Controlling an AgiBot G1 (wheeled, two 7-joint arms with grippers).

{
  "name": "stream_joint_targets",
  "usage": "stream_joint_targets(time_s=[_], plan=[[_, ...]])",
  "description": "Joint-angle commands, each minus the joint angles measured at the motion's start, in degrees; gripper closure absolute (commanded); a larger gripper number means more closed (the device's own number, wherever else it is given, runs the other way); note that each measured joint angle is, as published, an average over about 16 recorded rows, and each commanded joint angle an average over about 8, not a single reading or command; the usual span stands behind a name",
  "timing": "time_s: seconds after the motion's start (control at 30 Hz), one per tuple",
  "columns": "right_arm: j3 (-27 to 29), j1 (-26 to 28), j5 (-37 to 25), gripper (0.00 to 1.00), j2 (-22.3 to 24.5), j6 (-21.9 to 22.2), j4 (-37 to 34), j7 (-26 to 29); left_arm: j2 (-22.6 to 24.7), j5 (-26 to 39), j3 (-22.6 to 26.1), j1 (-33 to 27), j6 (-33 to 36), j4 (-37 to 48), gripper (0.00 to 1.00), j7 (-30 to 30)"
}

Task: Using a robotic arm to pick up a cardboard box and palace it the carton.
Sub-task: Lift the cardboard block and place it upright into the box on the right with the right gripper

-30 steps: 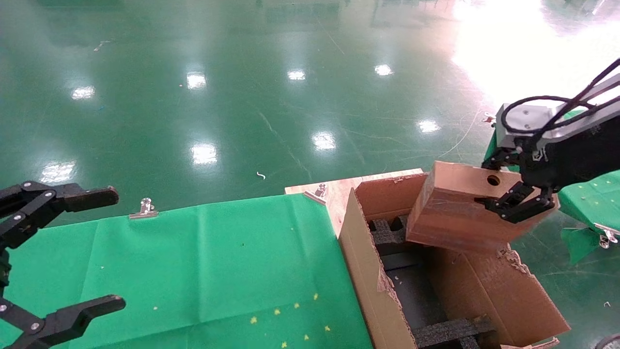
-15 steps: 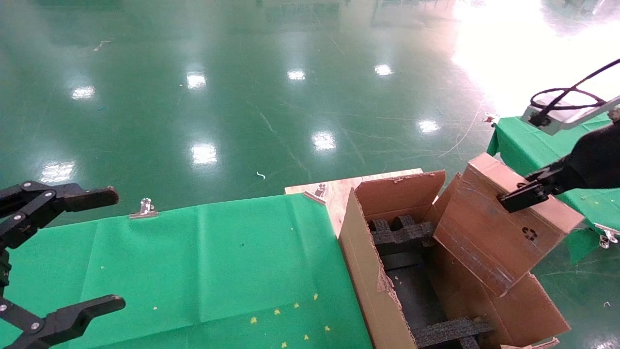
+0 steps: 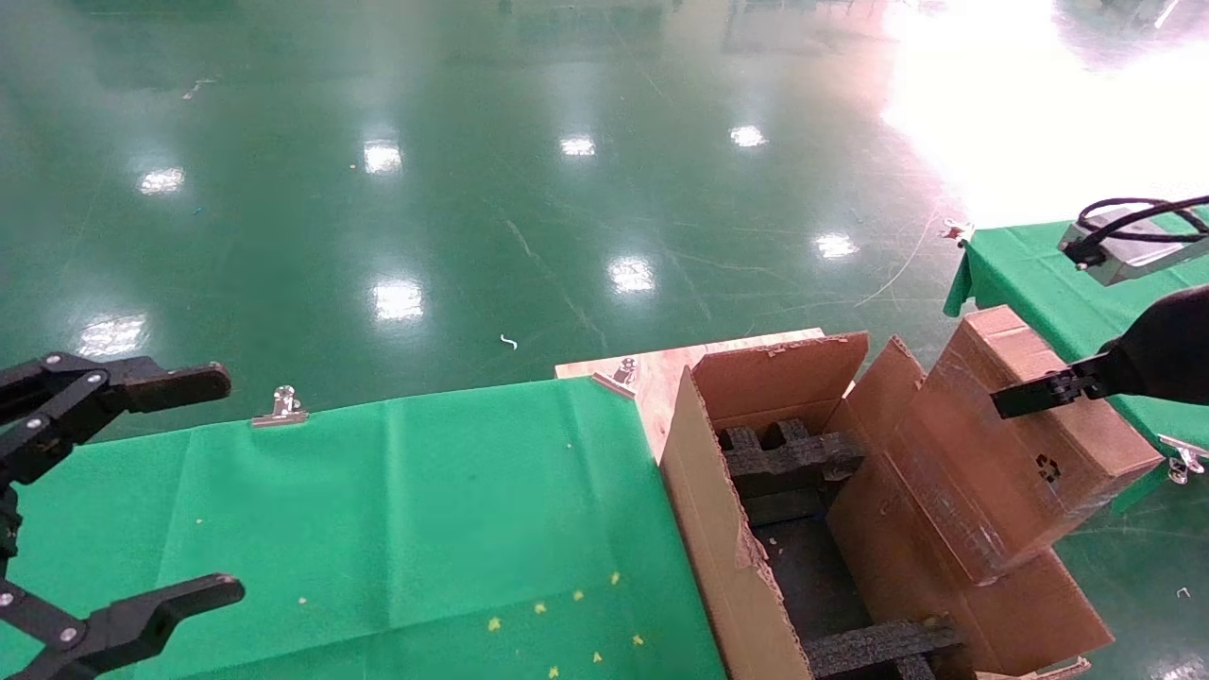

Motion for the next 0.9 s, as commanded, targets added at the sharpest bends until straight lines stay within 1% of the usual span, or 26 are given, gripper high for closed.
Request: stream_joint_targets(time_s=[0.03, 0.3, 0.9], plan=[[-0.23, -0.24, -0.94, 1.00, 0.41, 0.59, 1.14, 2.81, 0.00, 0.00, 0.00, 0.00, 0.00, 0.00, 0.00, 0.00], [-1.35, -3.10, -1.39, 1.00, -0.43, 3.05, 1.45, 8.47, 0.00, -0.01, 0.01, 0.00, 0.00, 0.00, 0.00, 0.01], [-4.40, -11.93, -5.96, 1.00, -3.42, 13.73, 1.42, 15.35, -0.01, -0.02, 0.03, -0.01, -0.01, 0.00, 0.00, 0.01]])
